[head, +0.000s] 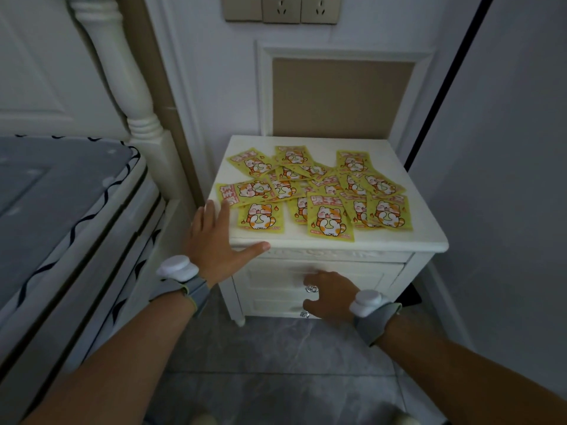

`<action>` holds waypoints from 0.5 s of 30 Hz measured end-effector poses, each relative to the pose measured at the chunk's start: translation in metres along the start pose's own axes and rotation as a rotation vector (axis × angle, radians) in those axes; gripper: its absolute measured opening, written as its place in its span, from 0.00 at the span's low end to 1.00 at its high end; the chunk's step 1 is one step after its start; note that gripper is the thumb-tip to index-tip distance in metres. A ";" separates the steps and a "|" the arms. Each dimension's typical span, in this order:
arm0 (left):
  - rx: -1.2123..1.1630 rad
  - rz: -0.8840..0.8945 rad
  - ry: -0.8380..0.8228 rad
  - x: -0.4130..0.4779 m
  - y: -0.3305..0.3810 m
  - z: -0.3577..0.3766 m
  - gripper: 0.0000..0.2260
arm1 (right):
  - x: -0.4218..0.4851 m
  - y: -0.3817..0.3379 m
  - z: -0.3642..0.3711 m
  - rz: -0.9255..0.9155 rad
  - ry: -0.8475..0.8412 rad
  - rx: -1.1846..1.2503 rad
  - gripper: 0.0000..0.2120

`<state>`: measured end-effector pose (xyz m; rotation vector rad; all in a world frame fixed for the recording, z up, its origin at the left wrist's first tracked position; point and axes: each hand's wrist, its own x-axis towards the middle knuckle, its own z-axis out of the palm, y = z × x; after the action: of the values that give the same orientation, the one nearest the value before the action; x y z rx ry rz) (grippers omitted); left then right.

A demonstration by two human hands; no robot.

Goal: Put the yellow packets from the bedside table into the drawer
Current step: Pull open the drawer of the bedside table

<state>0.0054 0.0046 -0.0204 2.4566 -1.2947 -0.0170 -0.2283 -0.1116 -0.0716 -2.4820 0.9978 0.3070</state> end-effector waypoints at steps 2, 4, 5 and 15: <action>0.008 0.002 0.002 0.001 0.000 0.000 0.57 | -0.003 -0.003 0.002 -0.017 0.000 0.002 0.23; 0.006 0.005 -0.005 0.001 -0.001 -0.001 0.57 | -0.011 -0.010 0.003 -0.051 -0.002 -0.036 0.20; -0.001 0.008 -0.012 0.001 -0.002 -0.002 0.57 | -0.017 -0.014 0.003 -0.064 -0.015 -0.071 0.20; -0.004 -0.019 -0.020 0.002 -0.005 -0.002 0.61 | -0.037 -0.033 -0.016 -0.356 0.381 -0.148 0.16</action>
<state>0.0108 0.0062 -0.0200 2.4712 -1.2782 -0.0492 -0.2308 -0.0761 -0.0342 -2.8569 0.6621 -0.2206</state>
